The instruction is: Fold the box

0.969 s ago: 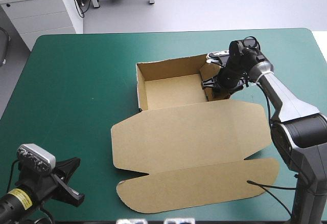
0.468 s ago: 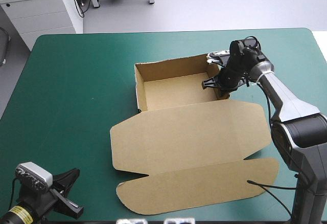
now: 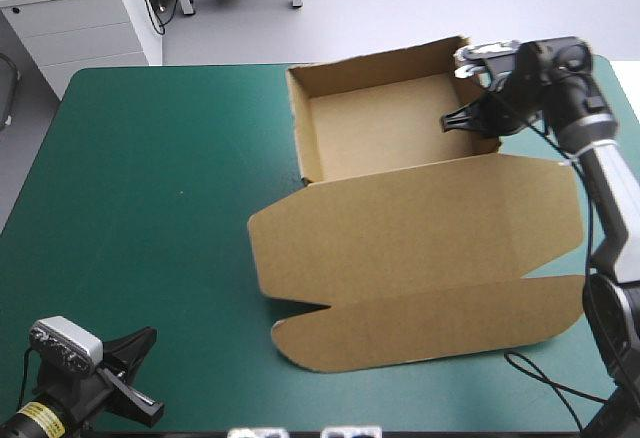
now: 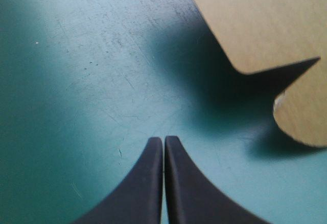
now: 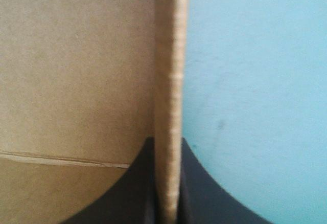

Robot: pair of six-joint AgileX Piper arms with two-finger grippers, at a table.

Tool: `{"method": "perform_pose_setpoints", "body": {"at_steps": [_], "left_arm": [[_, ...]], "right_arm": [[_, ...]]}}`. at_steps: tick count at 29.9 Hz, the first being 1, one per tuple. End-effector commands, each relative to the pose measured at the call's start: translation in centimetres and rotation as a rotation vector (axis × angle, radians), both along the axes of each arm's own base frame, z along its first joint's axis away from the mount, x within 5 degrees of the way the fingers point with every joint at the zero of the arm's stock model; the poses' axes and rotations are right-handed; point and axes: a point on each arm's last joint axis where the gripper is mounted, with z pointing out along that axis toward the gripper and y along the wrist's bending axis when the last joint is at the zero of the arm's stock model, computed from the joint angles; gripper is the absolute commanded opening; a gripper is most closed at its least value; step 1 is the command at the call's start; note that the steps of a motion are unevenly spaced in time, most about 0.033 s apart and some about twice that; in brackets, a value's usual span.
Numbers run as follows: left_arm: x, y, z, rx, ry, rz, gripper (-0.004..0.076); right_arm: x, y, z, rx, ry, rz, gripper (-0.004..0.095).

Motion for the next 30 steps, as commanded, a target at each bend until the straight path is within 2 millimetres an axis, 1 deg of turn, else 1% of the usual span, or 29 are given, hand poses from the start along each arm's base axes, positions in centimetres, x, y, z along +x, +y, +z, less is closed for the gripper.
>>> {"method": "perform_pose_setpoints", "body": {"at_steps": [1,5,7,9,12,16,21,26,30], "left_arm": [[0.2,-0.2,1.3,-0.046,-0.071,-0.007,-0.0008],[0.2,-0.2,1.3,-0.046,-0.071,-0.007,-0.0008],[0.2,-0.2,1.3,-0.046,-0.071,-0.007,-0.0008],[0.2,-0.2,1.3,-0.046,-0.071,-0.007,-0.0008],[0.2,-0.2,1.3,-0.046,-0.071,-0.007,-0.0008],[0.2,-0.2,1.3,-0.046,-0.071,-0.007,-0.0008],[0.2,-0.2,1.3,-0.046,-0.071,-0.007,-0.0008],[0.2,-0.2,1.3,-0.046,-0.071,-0.007,-0.0008],[0.2,-0.2,1.3,-0.045,-0.069,-0.006,-0.0008]], "right_arm": [[-2.5,-5.0,4.8,-0.024,-0.136,-0.116,-0.0019],[-3.2,-10.2,5.3,-0.017,-0.155,-0.257,-0.0019],[-3.1,-12.3,5.3,0.011,-0.178,-0.319,-0.0019],[-3.1,-14.2,5.0,0.050,-0.182,-0.360,-0.0019],[-2.6,-16.3,3.8,0.081,-0.154,-0.387,-0.0019],[-1.4,-18.0,1.4,0.093,-0.087,-0.423,-0.0019],[0.3,-19.0,-2.0,0.078,0.016,-0.430,-0.0019],[1.5,-19.4,-4.2,0.080,0.072,-0.414,-0.0019],[2.0,-19.6,-5.3,0.070,0.092,-0.401,-0.0019]]}}
